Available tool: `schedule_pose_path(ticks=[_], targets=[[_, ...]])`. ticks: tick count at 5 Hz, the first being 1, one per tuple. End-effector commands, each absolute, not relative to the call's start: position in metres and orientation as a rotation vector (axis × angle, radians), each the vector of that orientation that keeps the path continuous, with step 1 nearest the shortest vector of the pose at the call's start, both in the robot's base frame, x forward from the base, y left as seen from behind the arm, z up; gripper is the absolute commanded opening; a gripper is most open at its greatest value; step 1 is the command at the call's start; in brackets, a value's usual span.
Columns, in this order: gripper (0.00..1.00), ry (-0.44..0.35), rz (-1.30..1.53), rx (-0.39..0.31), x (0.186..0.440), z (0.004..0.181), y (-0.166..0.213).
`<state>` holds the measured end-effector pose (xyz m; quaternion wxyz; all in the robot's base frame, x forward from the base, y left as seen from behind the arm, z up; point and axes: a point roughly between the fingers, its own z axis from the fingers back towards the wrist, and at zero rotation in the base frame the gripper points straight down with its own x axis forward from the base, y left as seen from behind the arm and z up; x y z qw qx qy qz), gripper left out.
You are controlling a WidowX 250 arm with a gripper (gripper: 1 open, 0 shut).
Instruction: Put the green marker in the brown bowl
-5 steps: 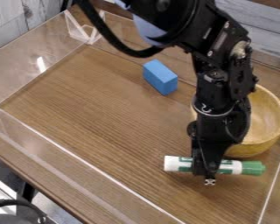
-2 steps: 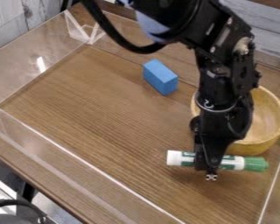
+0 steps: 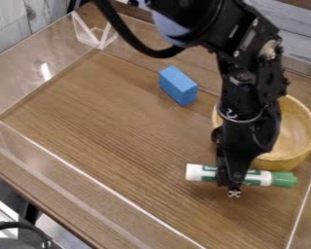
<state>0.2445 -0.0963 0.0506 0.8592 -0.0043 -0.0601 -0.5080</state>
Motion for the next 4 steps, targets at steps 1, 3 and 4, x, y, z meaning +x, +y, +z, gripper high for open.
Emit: schedule_pose_path(ticks=[1,3,4], targets=[[0.0,-0.191,-1.067,0.01,0.2592,0.0641,-0.0979],[0.0,-0.204,-1.08,0.017,0.2628,0.0651,-0.0977],[0.0,-0.21,-1.084,0.019,0.2642,0.0648,-0.0974]])
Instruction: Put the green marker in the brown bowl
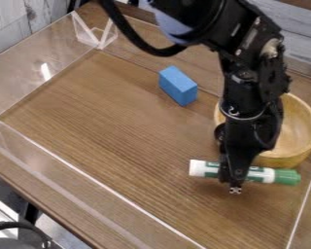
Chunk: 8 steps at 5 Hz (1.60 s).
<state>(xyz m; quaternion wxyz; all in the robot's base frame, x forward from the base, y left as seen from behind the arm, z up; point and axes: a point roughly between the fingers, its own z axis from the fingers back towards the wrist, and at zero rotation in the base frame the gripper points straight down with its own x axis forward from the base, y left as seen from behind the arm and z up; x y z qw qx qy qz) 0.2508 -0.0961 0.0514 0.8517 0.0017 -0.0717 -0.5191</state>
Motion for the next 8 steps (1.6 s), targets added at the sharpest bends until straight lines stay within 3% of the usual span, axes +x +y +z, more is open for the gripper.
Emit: schedule_pose_path(ticks=[1,8], targets=[[0.0,-0.218,-1.088,0.022,0.2655,0.0644,-0.0971],[0.0,-0.275,-1.084,0.031,0.2741,0.0618,-0.0982]])
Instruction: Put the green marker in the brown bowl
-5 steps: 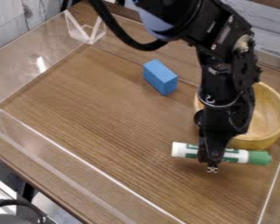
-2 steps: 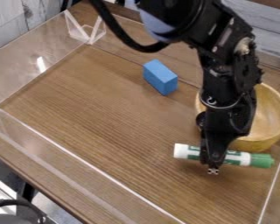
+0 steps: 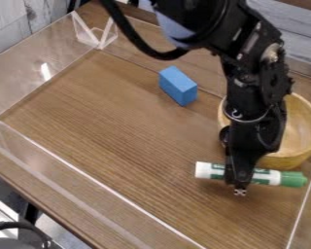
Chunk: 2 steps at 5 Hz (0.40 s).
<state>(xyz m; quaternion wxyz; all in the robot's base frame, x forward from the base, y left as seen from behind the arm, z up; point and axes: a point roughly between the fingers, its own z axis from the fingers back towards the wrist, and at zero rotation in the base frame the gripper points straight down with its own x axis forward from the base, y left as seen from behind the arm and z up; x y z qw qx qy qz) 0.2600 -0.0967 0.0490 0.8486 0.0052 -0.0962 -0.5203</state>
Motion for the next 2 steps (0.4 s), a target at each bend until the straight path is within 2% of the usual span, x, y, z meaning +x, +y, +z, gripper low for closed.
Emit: schedule_pose_path(ticks=[1,2], targets=[[0.0,-0.281,-1.074,0.027,0.2741,0.0628,-0.0997],[0.0,-0.285,-1.061,0.019,0.2733,0.0645,-0.1015]])
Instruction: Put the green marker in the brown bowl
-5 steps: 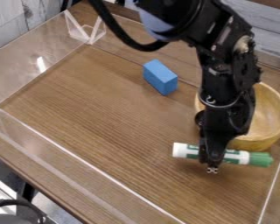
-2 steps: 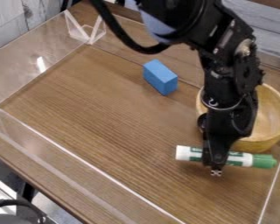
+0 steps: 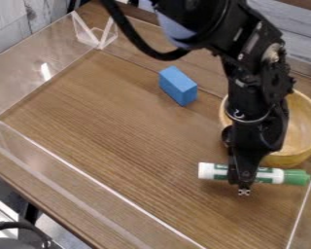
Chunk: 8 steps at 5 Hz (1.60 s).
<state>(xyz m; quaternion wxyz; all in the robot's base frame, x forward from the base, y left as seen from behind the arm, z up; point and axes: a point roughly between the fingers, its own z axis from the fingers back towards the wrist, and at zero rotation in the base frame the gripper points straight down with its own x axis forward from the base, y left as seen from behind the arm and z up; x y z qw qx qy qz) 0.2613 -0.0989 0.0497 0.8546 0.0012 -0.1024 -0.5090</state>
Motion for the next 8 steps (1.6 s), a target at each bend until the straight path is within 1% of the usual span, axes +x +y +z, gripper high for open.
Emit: schedule_pose_path(ticks=[1,5,8], targets=[[0.0,-0.29,-1.048,0.011,0.2724,0.0665,-0.1035],[0.0,-0.31,-1.0,-0.016,0.2703,0.0704,-0.1104],[0.0,-0.32,-0.968,-0.031,0.2715,0.0657,-0.1132]])
